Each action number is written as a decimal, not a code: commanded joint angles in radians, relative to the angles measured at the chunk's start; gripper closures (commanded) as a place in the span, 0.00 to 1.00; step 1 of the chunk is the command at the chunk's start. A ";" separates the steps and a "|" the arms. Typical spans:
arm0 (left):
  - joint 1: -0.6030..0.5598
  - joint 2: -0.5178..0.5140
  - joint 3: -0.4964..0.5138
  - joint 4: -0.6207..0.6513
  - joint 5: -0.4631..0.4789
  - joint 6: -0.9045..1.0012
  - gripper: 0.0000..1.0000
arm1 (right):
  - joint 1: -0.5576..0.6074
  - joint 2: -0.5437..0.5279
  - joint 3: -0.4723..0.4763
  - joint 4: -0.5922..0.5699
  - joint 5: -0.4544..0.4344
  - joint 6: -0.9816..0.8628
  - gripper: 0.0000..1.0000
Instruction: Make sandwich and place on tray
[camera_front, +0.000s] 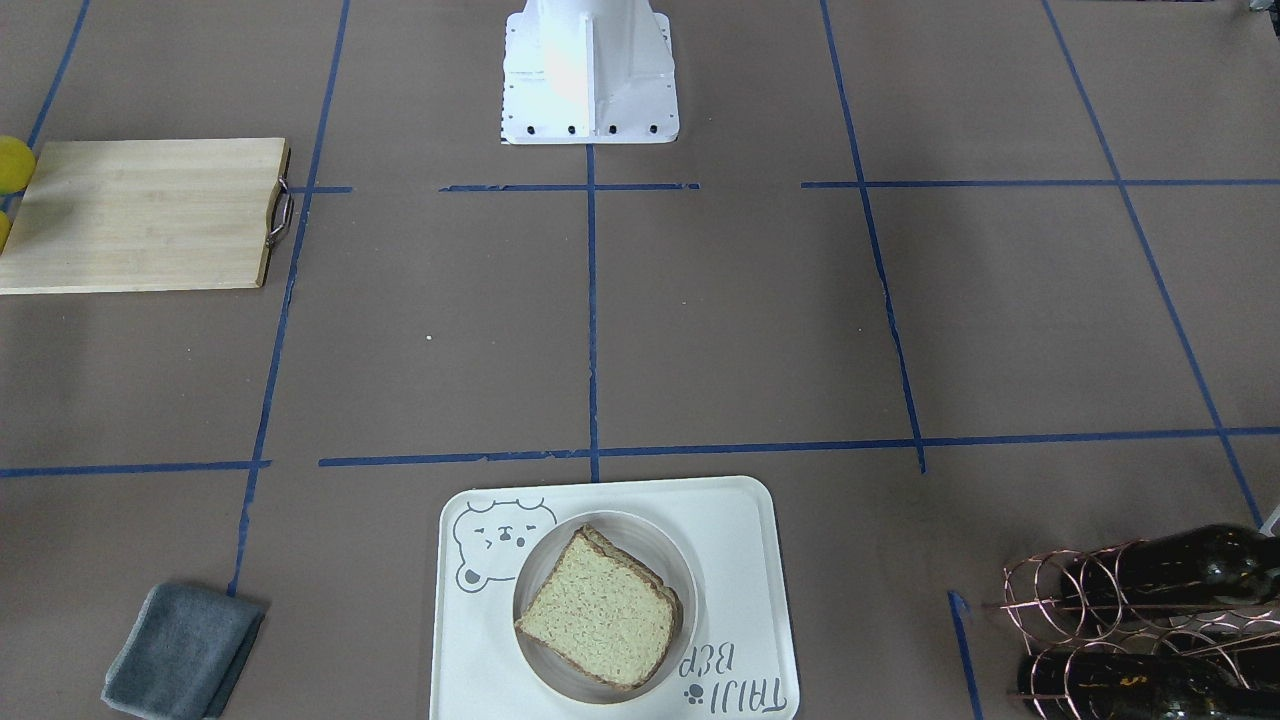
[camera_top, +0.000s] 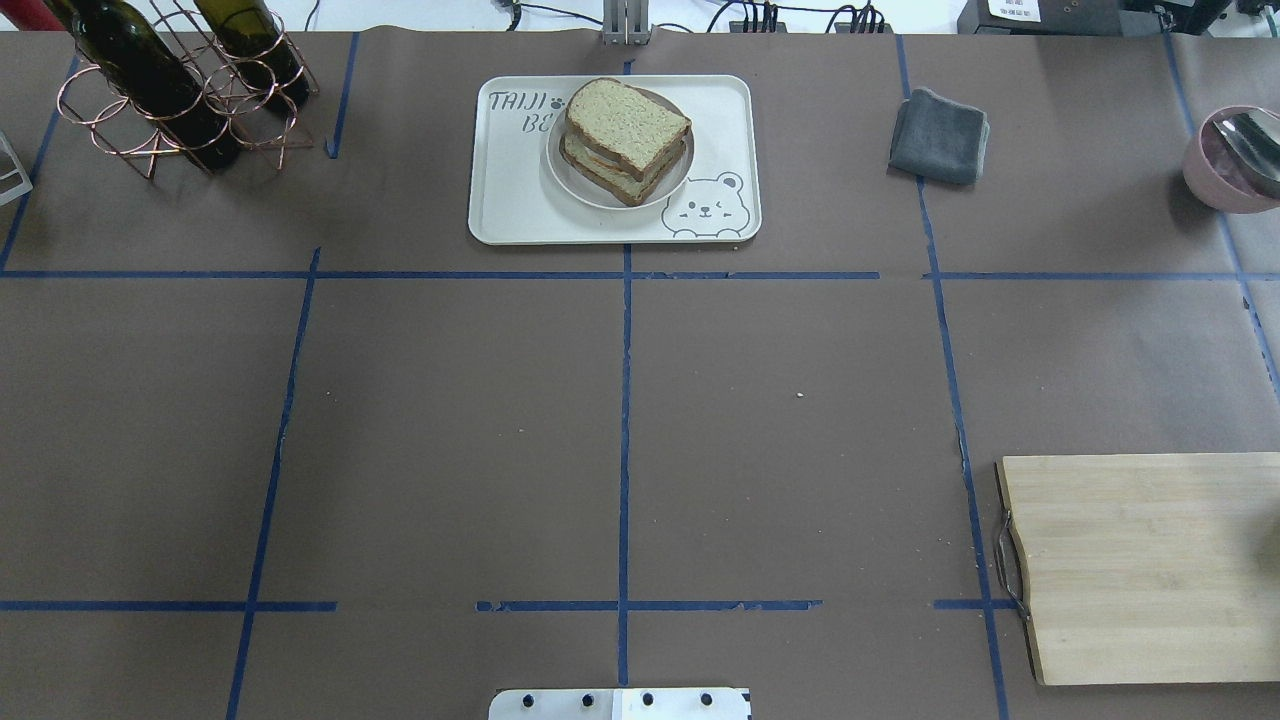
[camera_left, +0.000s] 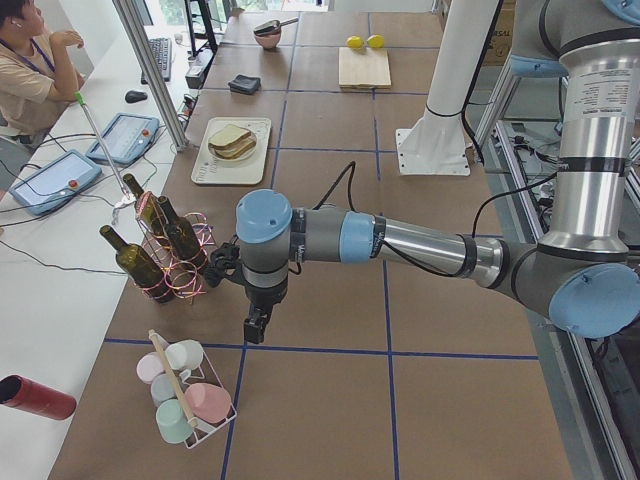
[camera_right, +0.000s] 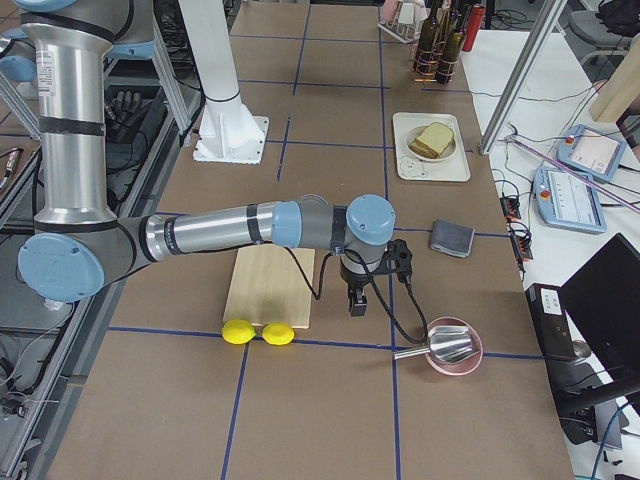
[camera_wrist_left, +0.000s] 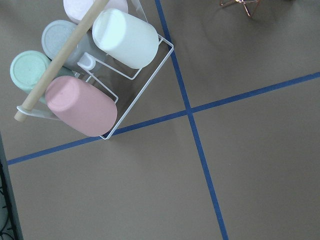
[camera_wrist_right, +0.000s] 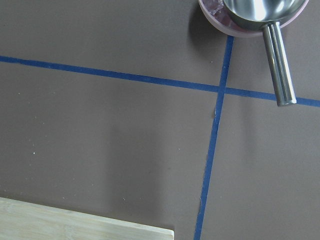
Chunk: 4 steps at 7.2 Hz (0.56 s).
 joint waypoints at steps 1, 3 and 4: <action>-0.002 -0.007 -0.011 0.106 -0.011 0.004 0.00 | 0.001 -0.023 -0.039 0.035 0.003 -0.007 0.00; 0.002 -0.007 -0.008 0.102 -0.011 -0.002 0.00 | 0.001 -0.018 -0.031 0.035 0.006 -0.004 0.00; 0.002 -0.007 -0.002 0.090 -0.011 -0.003 0.00 | -0.001 -0.006 -0.023 0.035 0.006 0.001 0.00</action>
